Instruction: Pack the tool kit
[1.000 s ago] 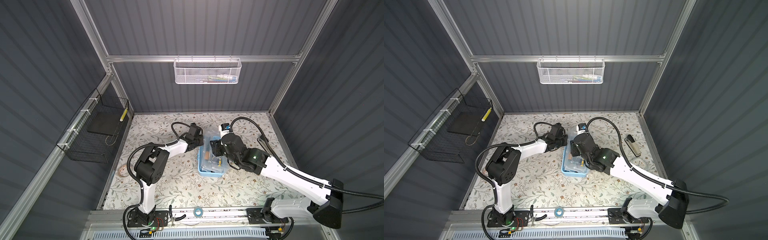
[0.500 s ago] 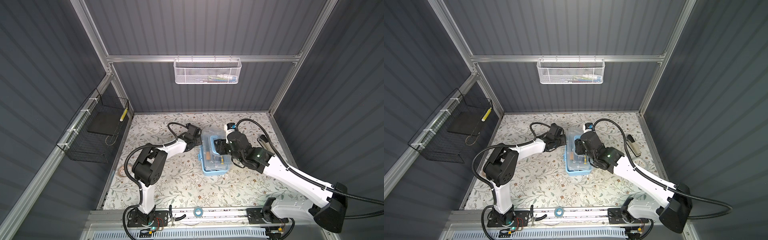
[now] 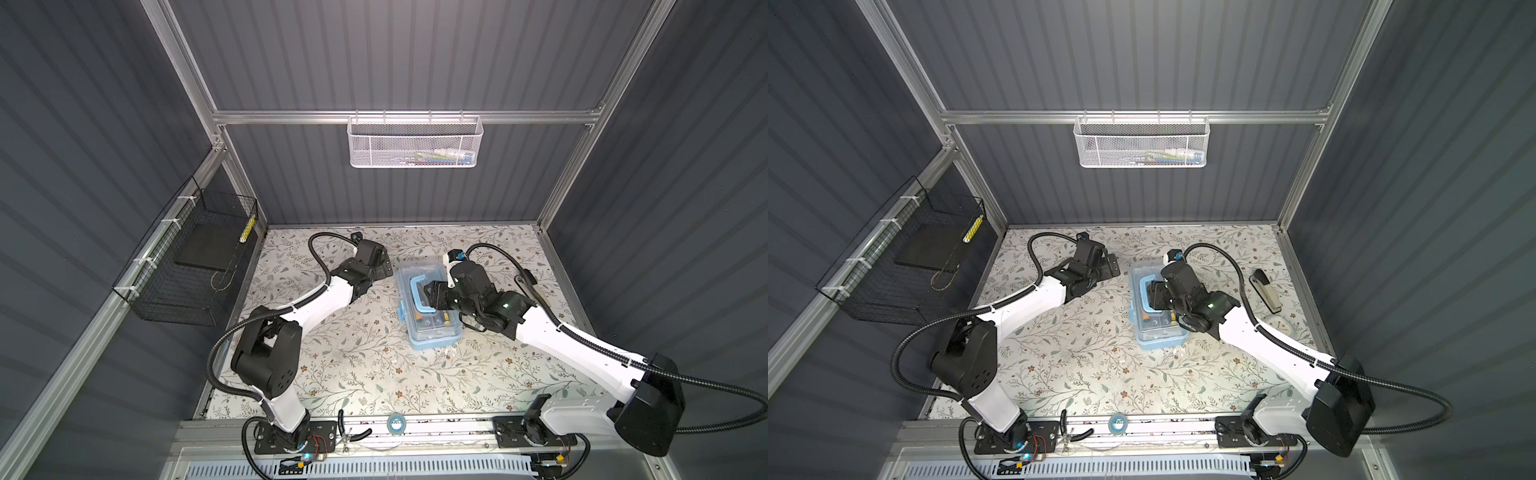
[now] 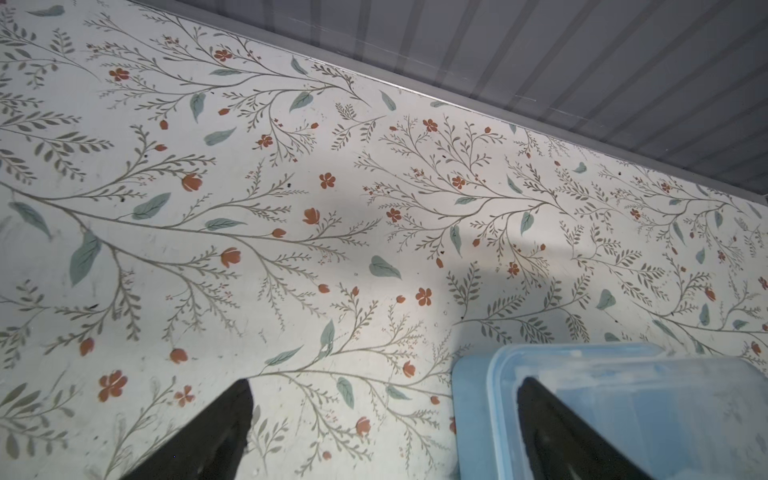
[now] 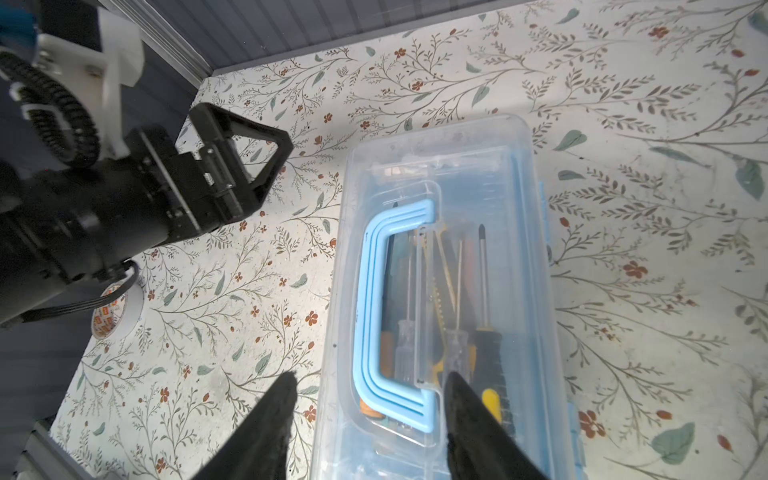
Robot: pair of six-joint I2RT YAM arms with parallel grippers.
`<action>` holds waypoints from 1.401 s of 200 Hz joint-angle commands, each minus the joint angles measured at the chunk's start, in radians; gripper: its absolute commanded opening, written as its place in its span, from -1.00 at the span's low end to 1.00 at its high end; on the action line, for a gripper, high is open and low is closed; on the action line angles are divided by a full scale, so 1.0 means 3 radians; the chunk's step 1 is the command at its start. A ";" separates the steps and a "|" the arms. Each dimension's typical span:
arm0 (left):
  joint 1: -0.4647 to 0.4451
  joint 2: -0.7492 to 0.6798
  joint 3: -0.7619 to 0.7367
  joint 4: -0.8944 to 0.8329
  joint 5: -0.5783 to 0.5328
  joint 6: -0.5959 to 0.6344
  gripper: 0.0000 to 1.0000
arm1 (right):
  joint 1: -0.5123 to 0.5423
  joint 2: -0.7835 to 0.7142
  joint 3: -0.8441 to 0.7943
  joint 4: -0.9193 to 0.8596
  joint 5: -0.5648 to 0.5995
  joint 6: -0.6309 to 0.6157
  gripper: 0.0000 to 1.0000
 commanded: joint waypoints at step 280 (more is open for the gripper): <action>-0.1130 -0.0972 -0.2889 0.2486 -0.0150 0.0425 0.95 | -0.0311 -0.0074 -0.0603 0.0295 -0.0308 0.0071 0.14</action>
